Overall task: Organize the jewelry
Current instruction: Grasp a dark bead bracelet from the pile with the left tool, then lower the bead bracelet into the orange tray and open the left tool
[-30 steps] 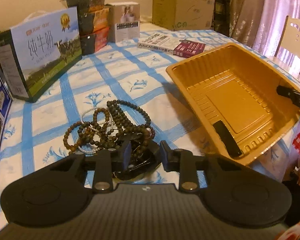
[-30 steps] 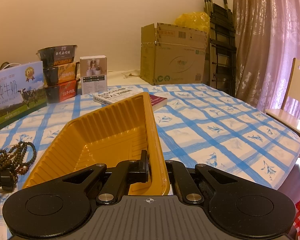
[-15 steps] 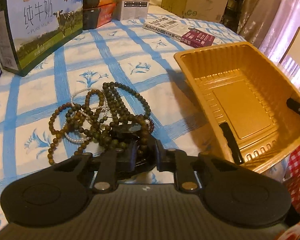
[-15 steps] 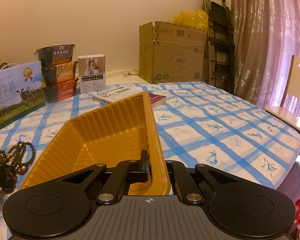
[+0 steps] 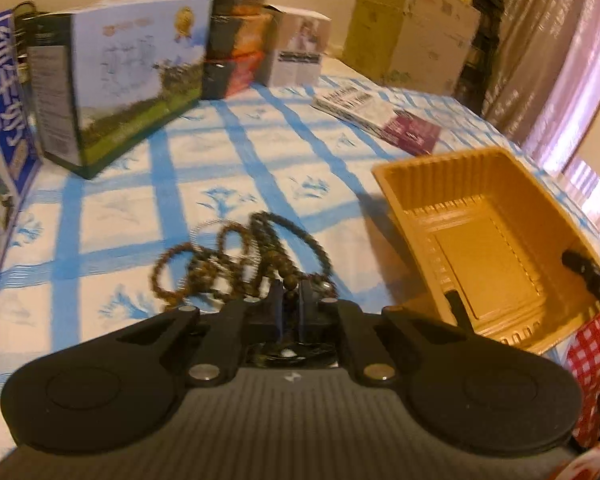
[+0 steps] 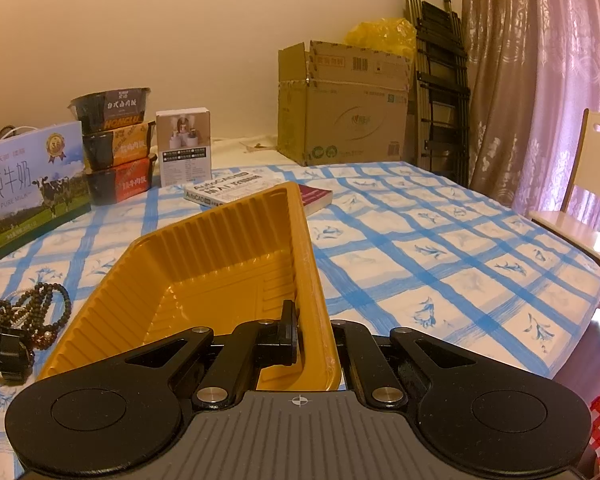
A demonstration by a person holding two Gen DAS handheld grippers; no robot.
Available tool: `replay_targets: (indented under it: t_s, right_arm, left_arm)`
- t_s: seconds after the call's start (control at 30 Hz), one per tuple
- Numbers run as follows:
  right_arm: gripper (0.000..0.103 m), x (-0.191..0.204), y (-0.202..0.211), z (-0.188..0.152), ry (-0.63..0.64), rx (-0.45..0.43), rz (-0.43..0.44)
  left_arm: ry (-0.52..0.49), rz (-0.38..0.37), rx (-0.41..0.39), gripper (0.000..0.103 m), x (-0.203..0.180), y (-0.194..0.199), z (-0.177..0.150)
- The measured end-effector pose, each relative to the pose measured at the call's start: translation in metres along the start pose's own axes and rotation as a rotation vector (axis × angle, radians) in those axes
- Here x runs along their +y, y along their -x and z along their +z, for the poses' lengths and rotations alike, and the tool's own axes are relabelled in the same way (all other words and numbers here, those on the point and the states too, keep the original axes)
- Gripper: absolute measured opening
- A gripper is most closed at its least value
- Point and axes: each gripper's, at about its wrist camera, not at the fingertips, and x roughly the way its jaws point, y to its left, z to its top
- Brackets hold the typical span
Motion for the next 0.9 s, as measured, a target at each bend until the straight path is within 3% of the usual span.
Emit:
replay_targets:
  t_s: [0.27, 0.53, 0.9]
  right_arm:
    - [0.004, 0.000, 0.000, 0.000, -0.002, 0.002, -0.001]
    - [0.004, 0.007, 0.000, 0.001, 0.003, 0.006, 0.005]
    - [0.004, 0.010, 0.001, 0.007, -0.007, 0.002, 0.013]
  left_arm:
    - [0.020, -0.004, -0.037, 0.006, 0.008, 0.024, 0.008]
    - [-0.014, -0.177, -0.040, 0.006, -0.039, 0.029, 0.015]
    - [-0.095, -0.372, 0.039, 0.006, -0.123, -0.017, 0.012]
